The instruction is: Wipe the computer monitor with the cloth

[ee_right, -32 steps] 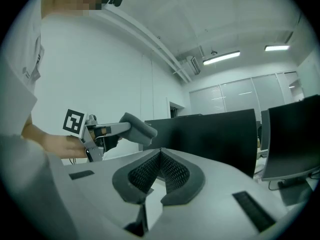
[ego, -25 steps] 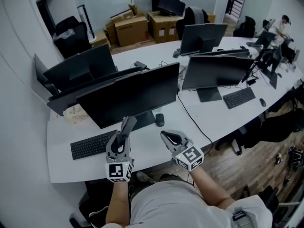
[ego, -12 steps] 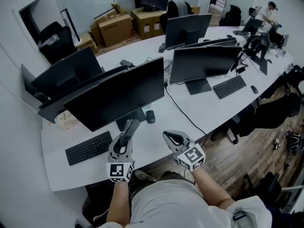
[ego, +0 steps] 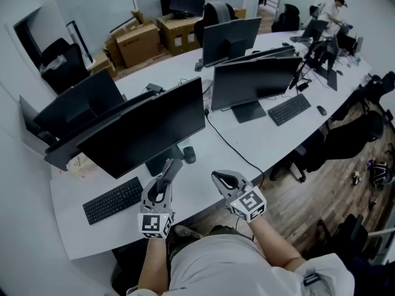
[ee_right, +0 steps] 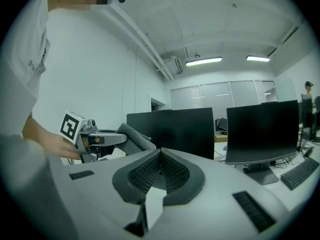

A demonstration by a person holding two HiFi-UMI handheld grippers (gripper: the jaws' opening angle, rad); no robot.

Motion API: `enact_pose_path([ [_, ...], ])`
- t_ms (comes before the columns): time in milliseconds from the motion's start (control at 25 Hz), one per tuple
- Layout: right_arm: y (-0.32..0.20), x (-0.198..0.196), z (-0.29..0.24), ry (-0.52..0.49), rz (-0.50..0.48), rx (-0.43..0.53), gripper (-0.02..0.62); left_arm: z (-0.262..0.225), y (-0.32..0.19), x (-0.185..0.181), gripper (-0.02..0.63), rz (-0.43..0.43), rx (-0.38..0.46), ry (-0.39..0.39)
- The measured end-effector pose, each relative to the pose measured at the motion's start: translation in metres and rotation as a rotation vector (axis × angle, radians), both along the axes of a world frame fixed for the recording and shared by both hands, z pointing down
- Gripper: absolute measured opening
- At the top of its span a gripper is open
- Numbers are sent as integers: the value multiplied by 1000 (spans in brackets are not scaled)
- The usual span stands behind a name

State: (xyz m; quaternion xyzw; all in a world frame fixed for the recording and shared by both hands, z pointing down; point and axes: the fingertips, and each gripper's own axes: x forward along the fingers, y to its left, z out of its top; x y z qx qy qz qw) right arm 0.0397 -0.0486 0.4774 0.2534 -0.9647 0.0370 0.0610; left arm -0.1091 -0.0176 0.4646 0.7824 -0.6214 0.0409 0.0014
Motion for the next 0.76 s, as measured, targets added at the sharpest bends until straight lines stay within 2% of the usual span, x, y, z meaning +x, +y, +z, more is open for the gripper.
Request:
enact_pose_path([
  [760, -5, 3, -4, 6, 64, 6, 9, -7, -13, 2, 95, 64, 16, -8],
])
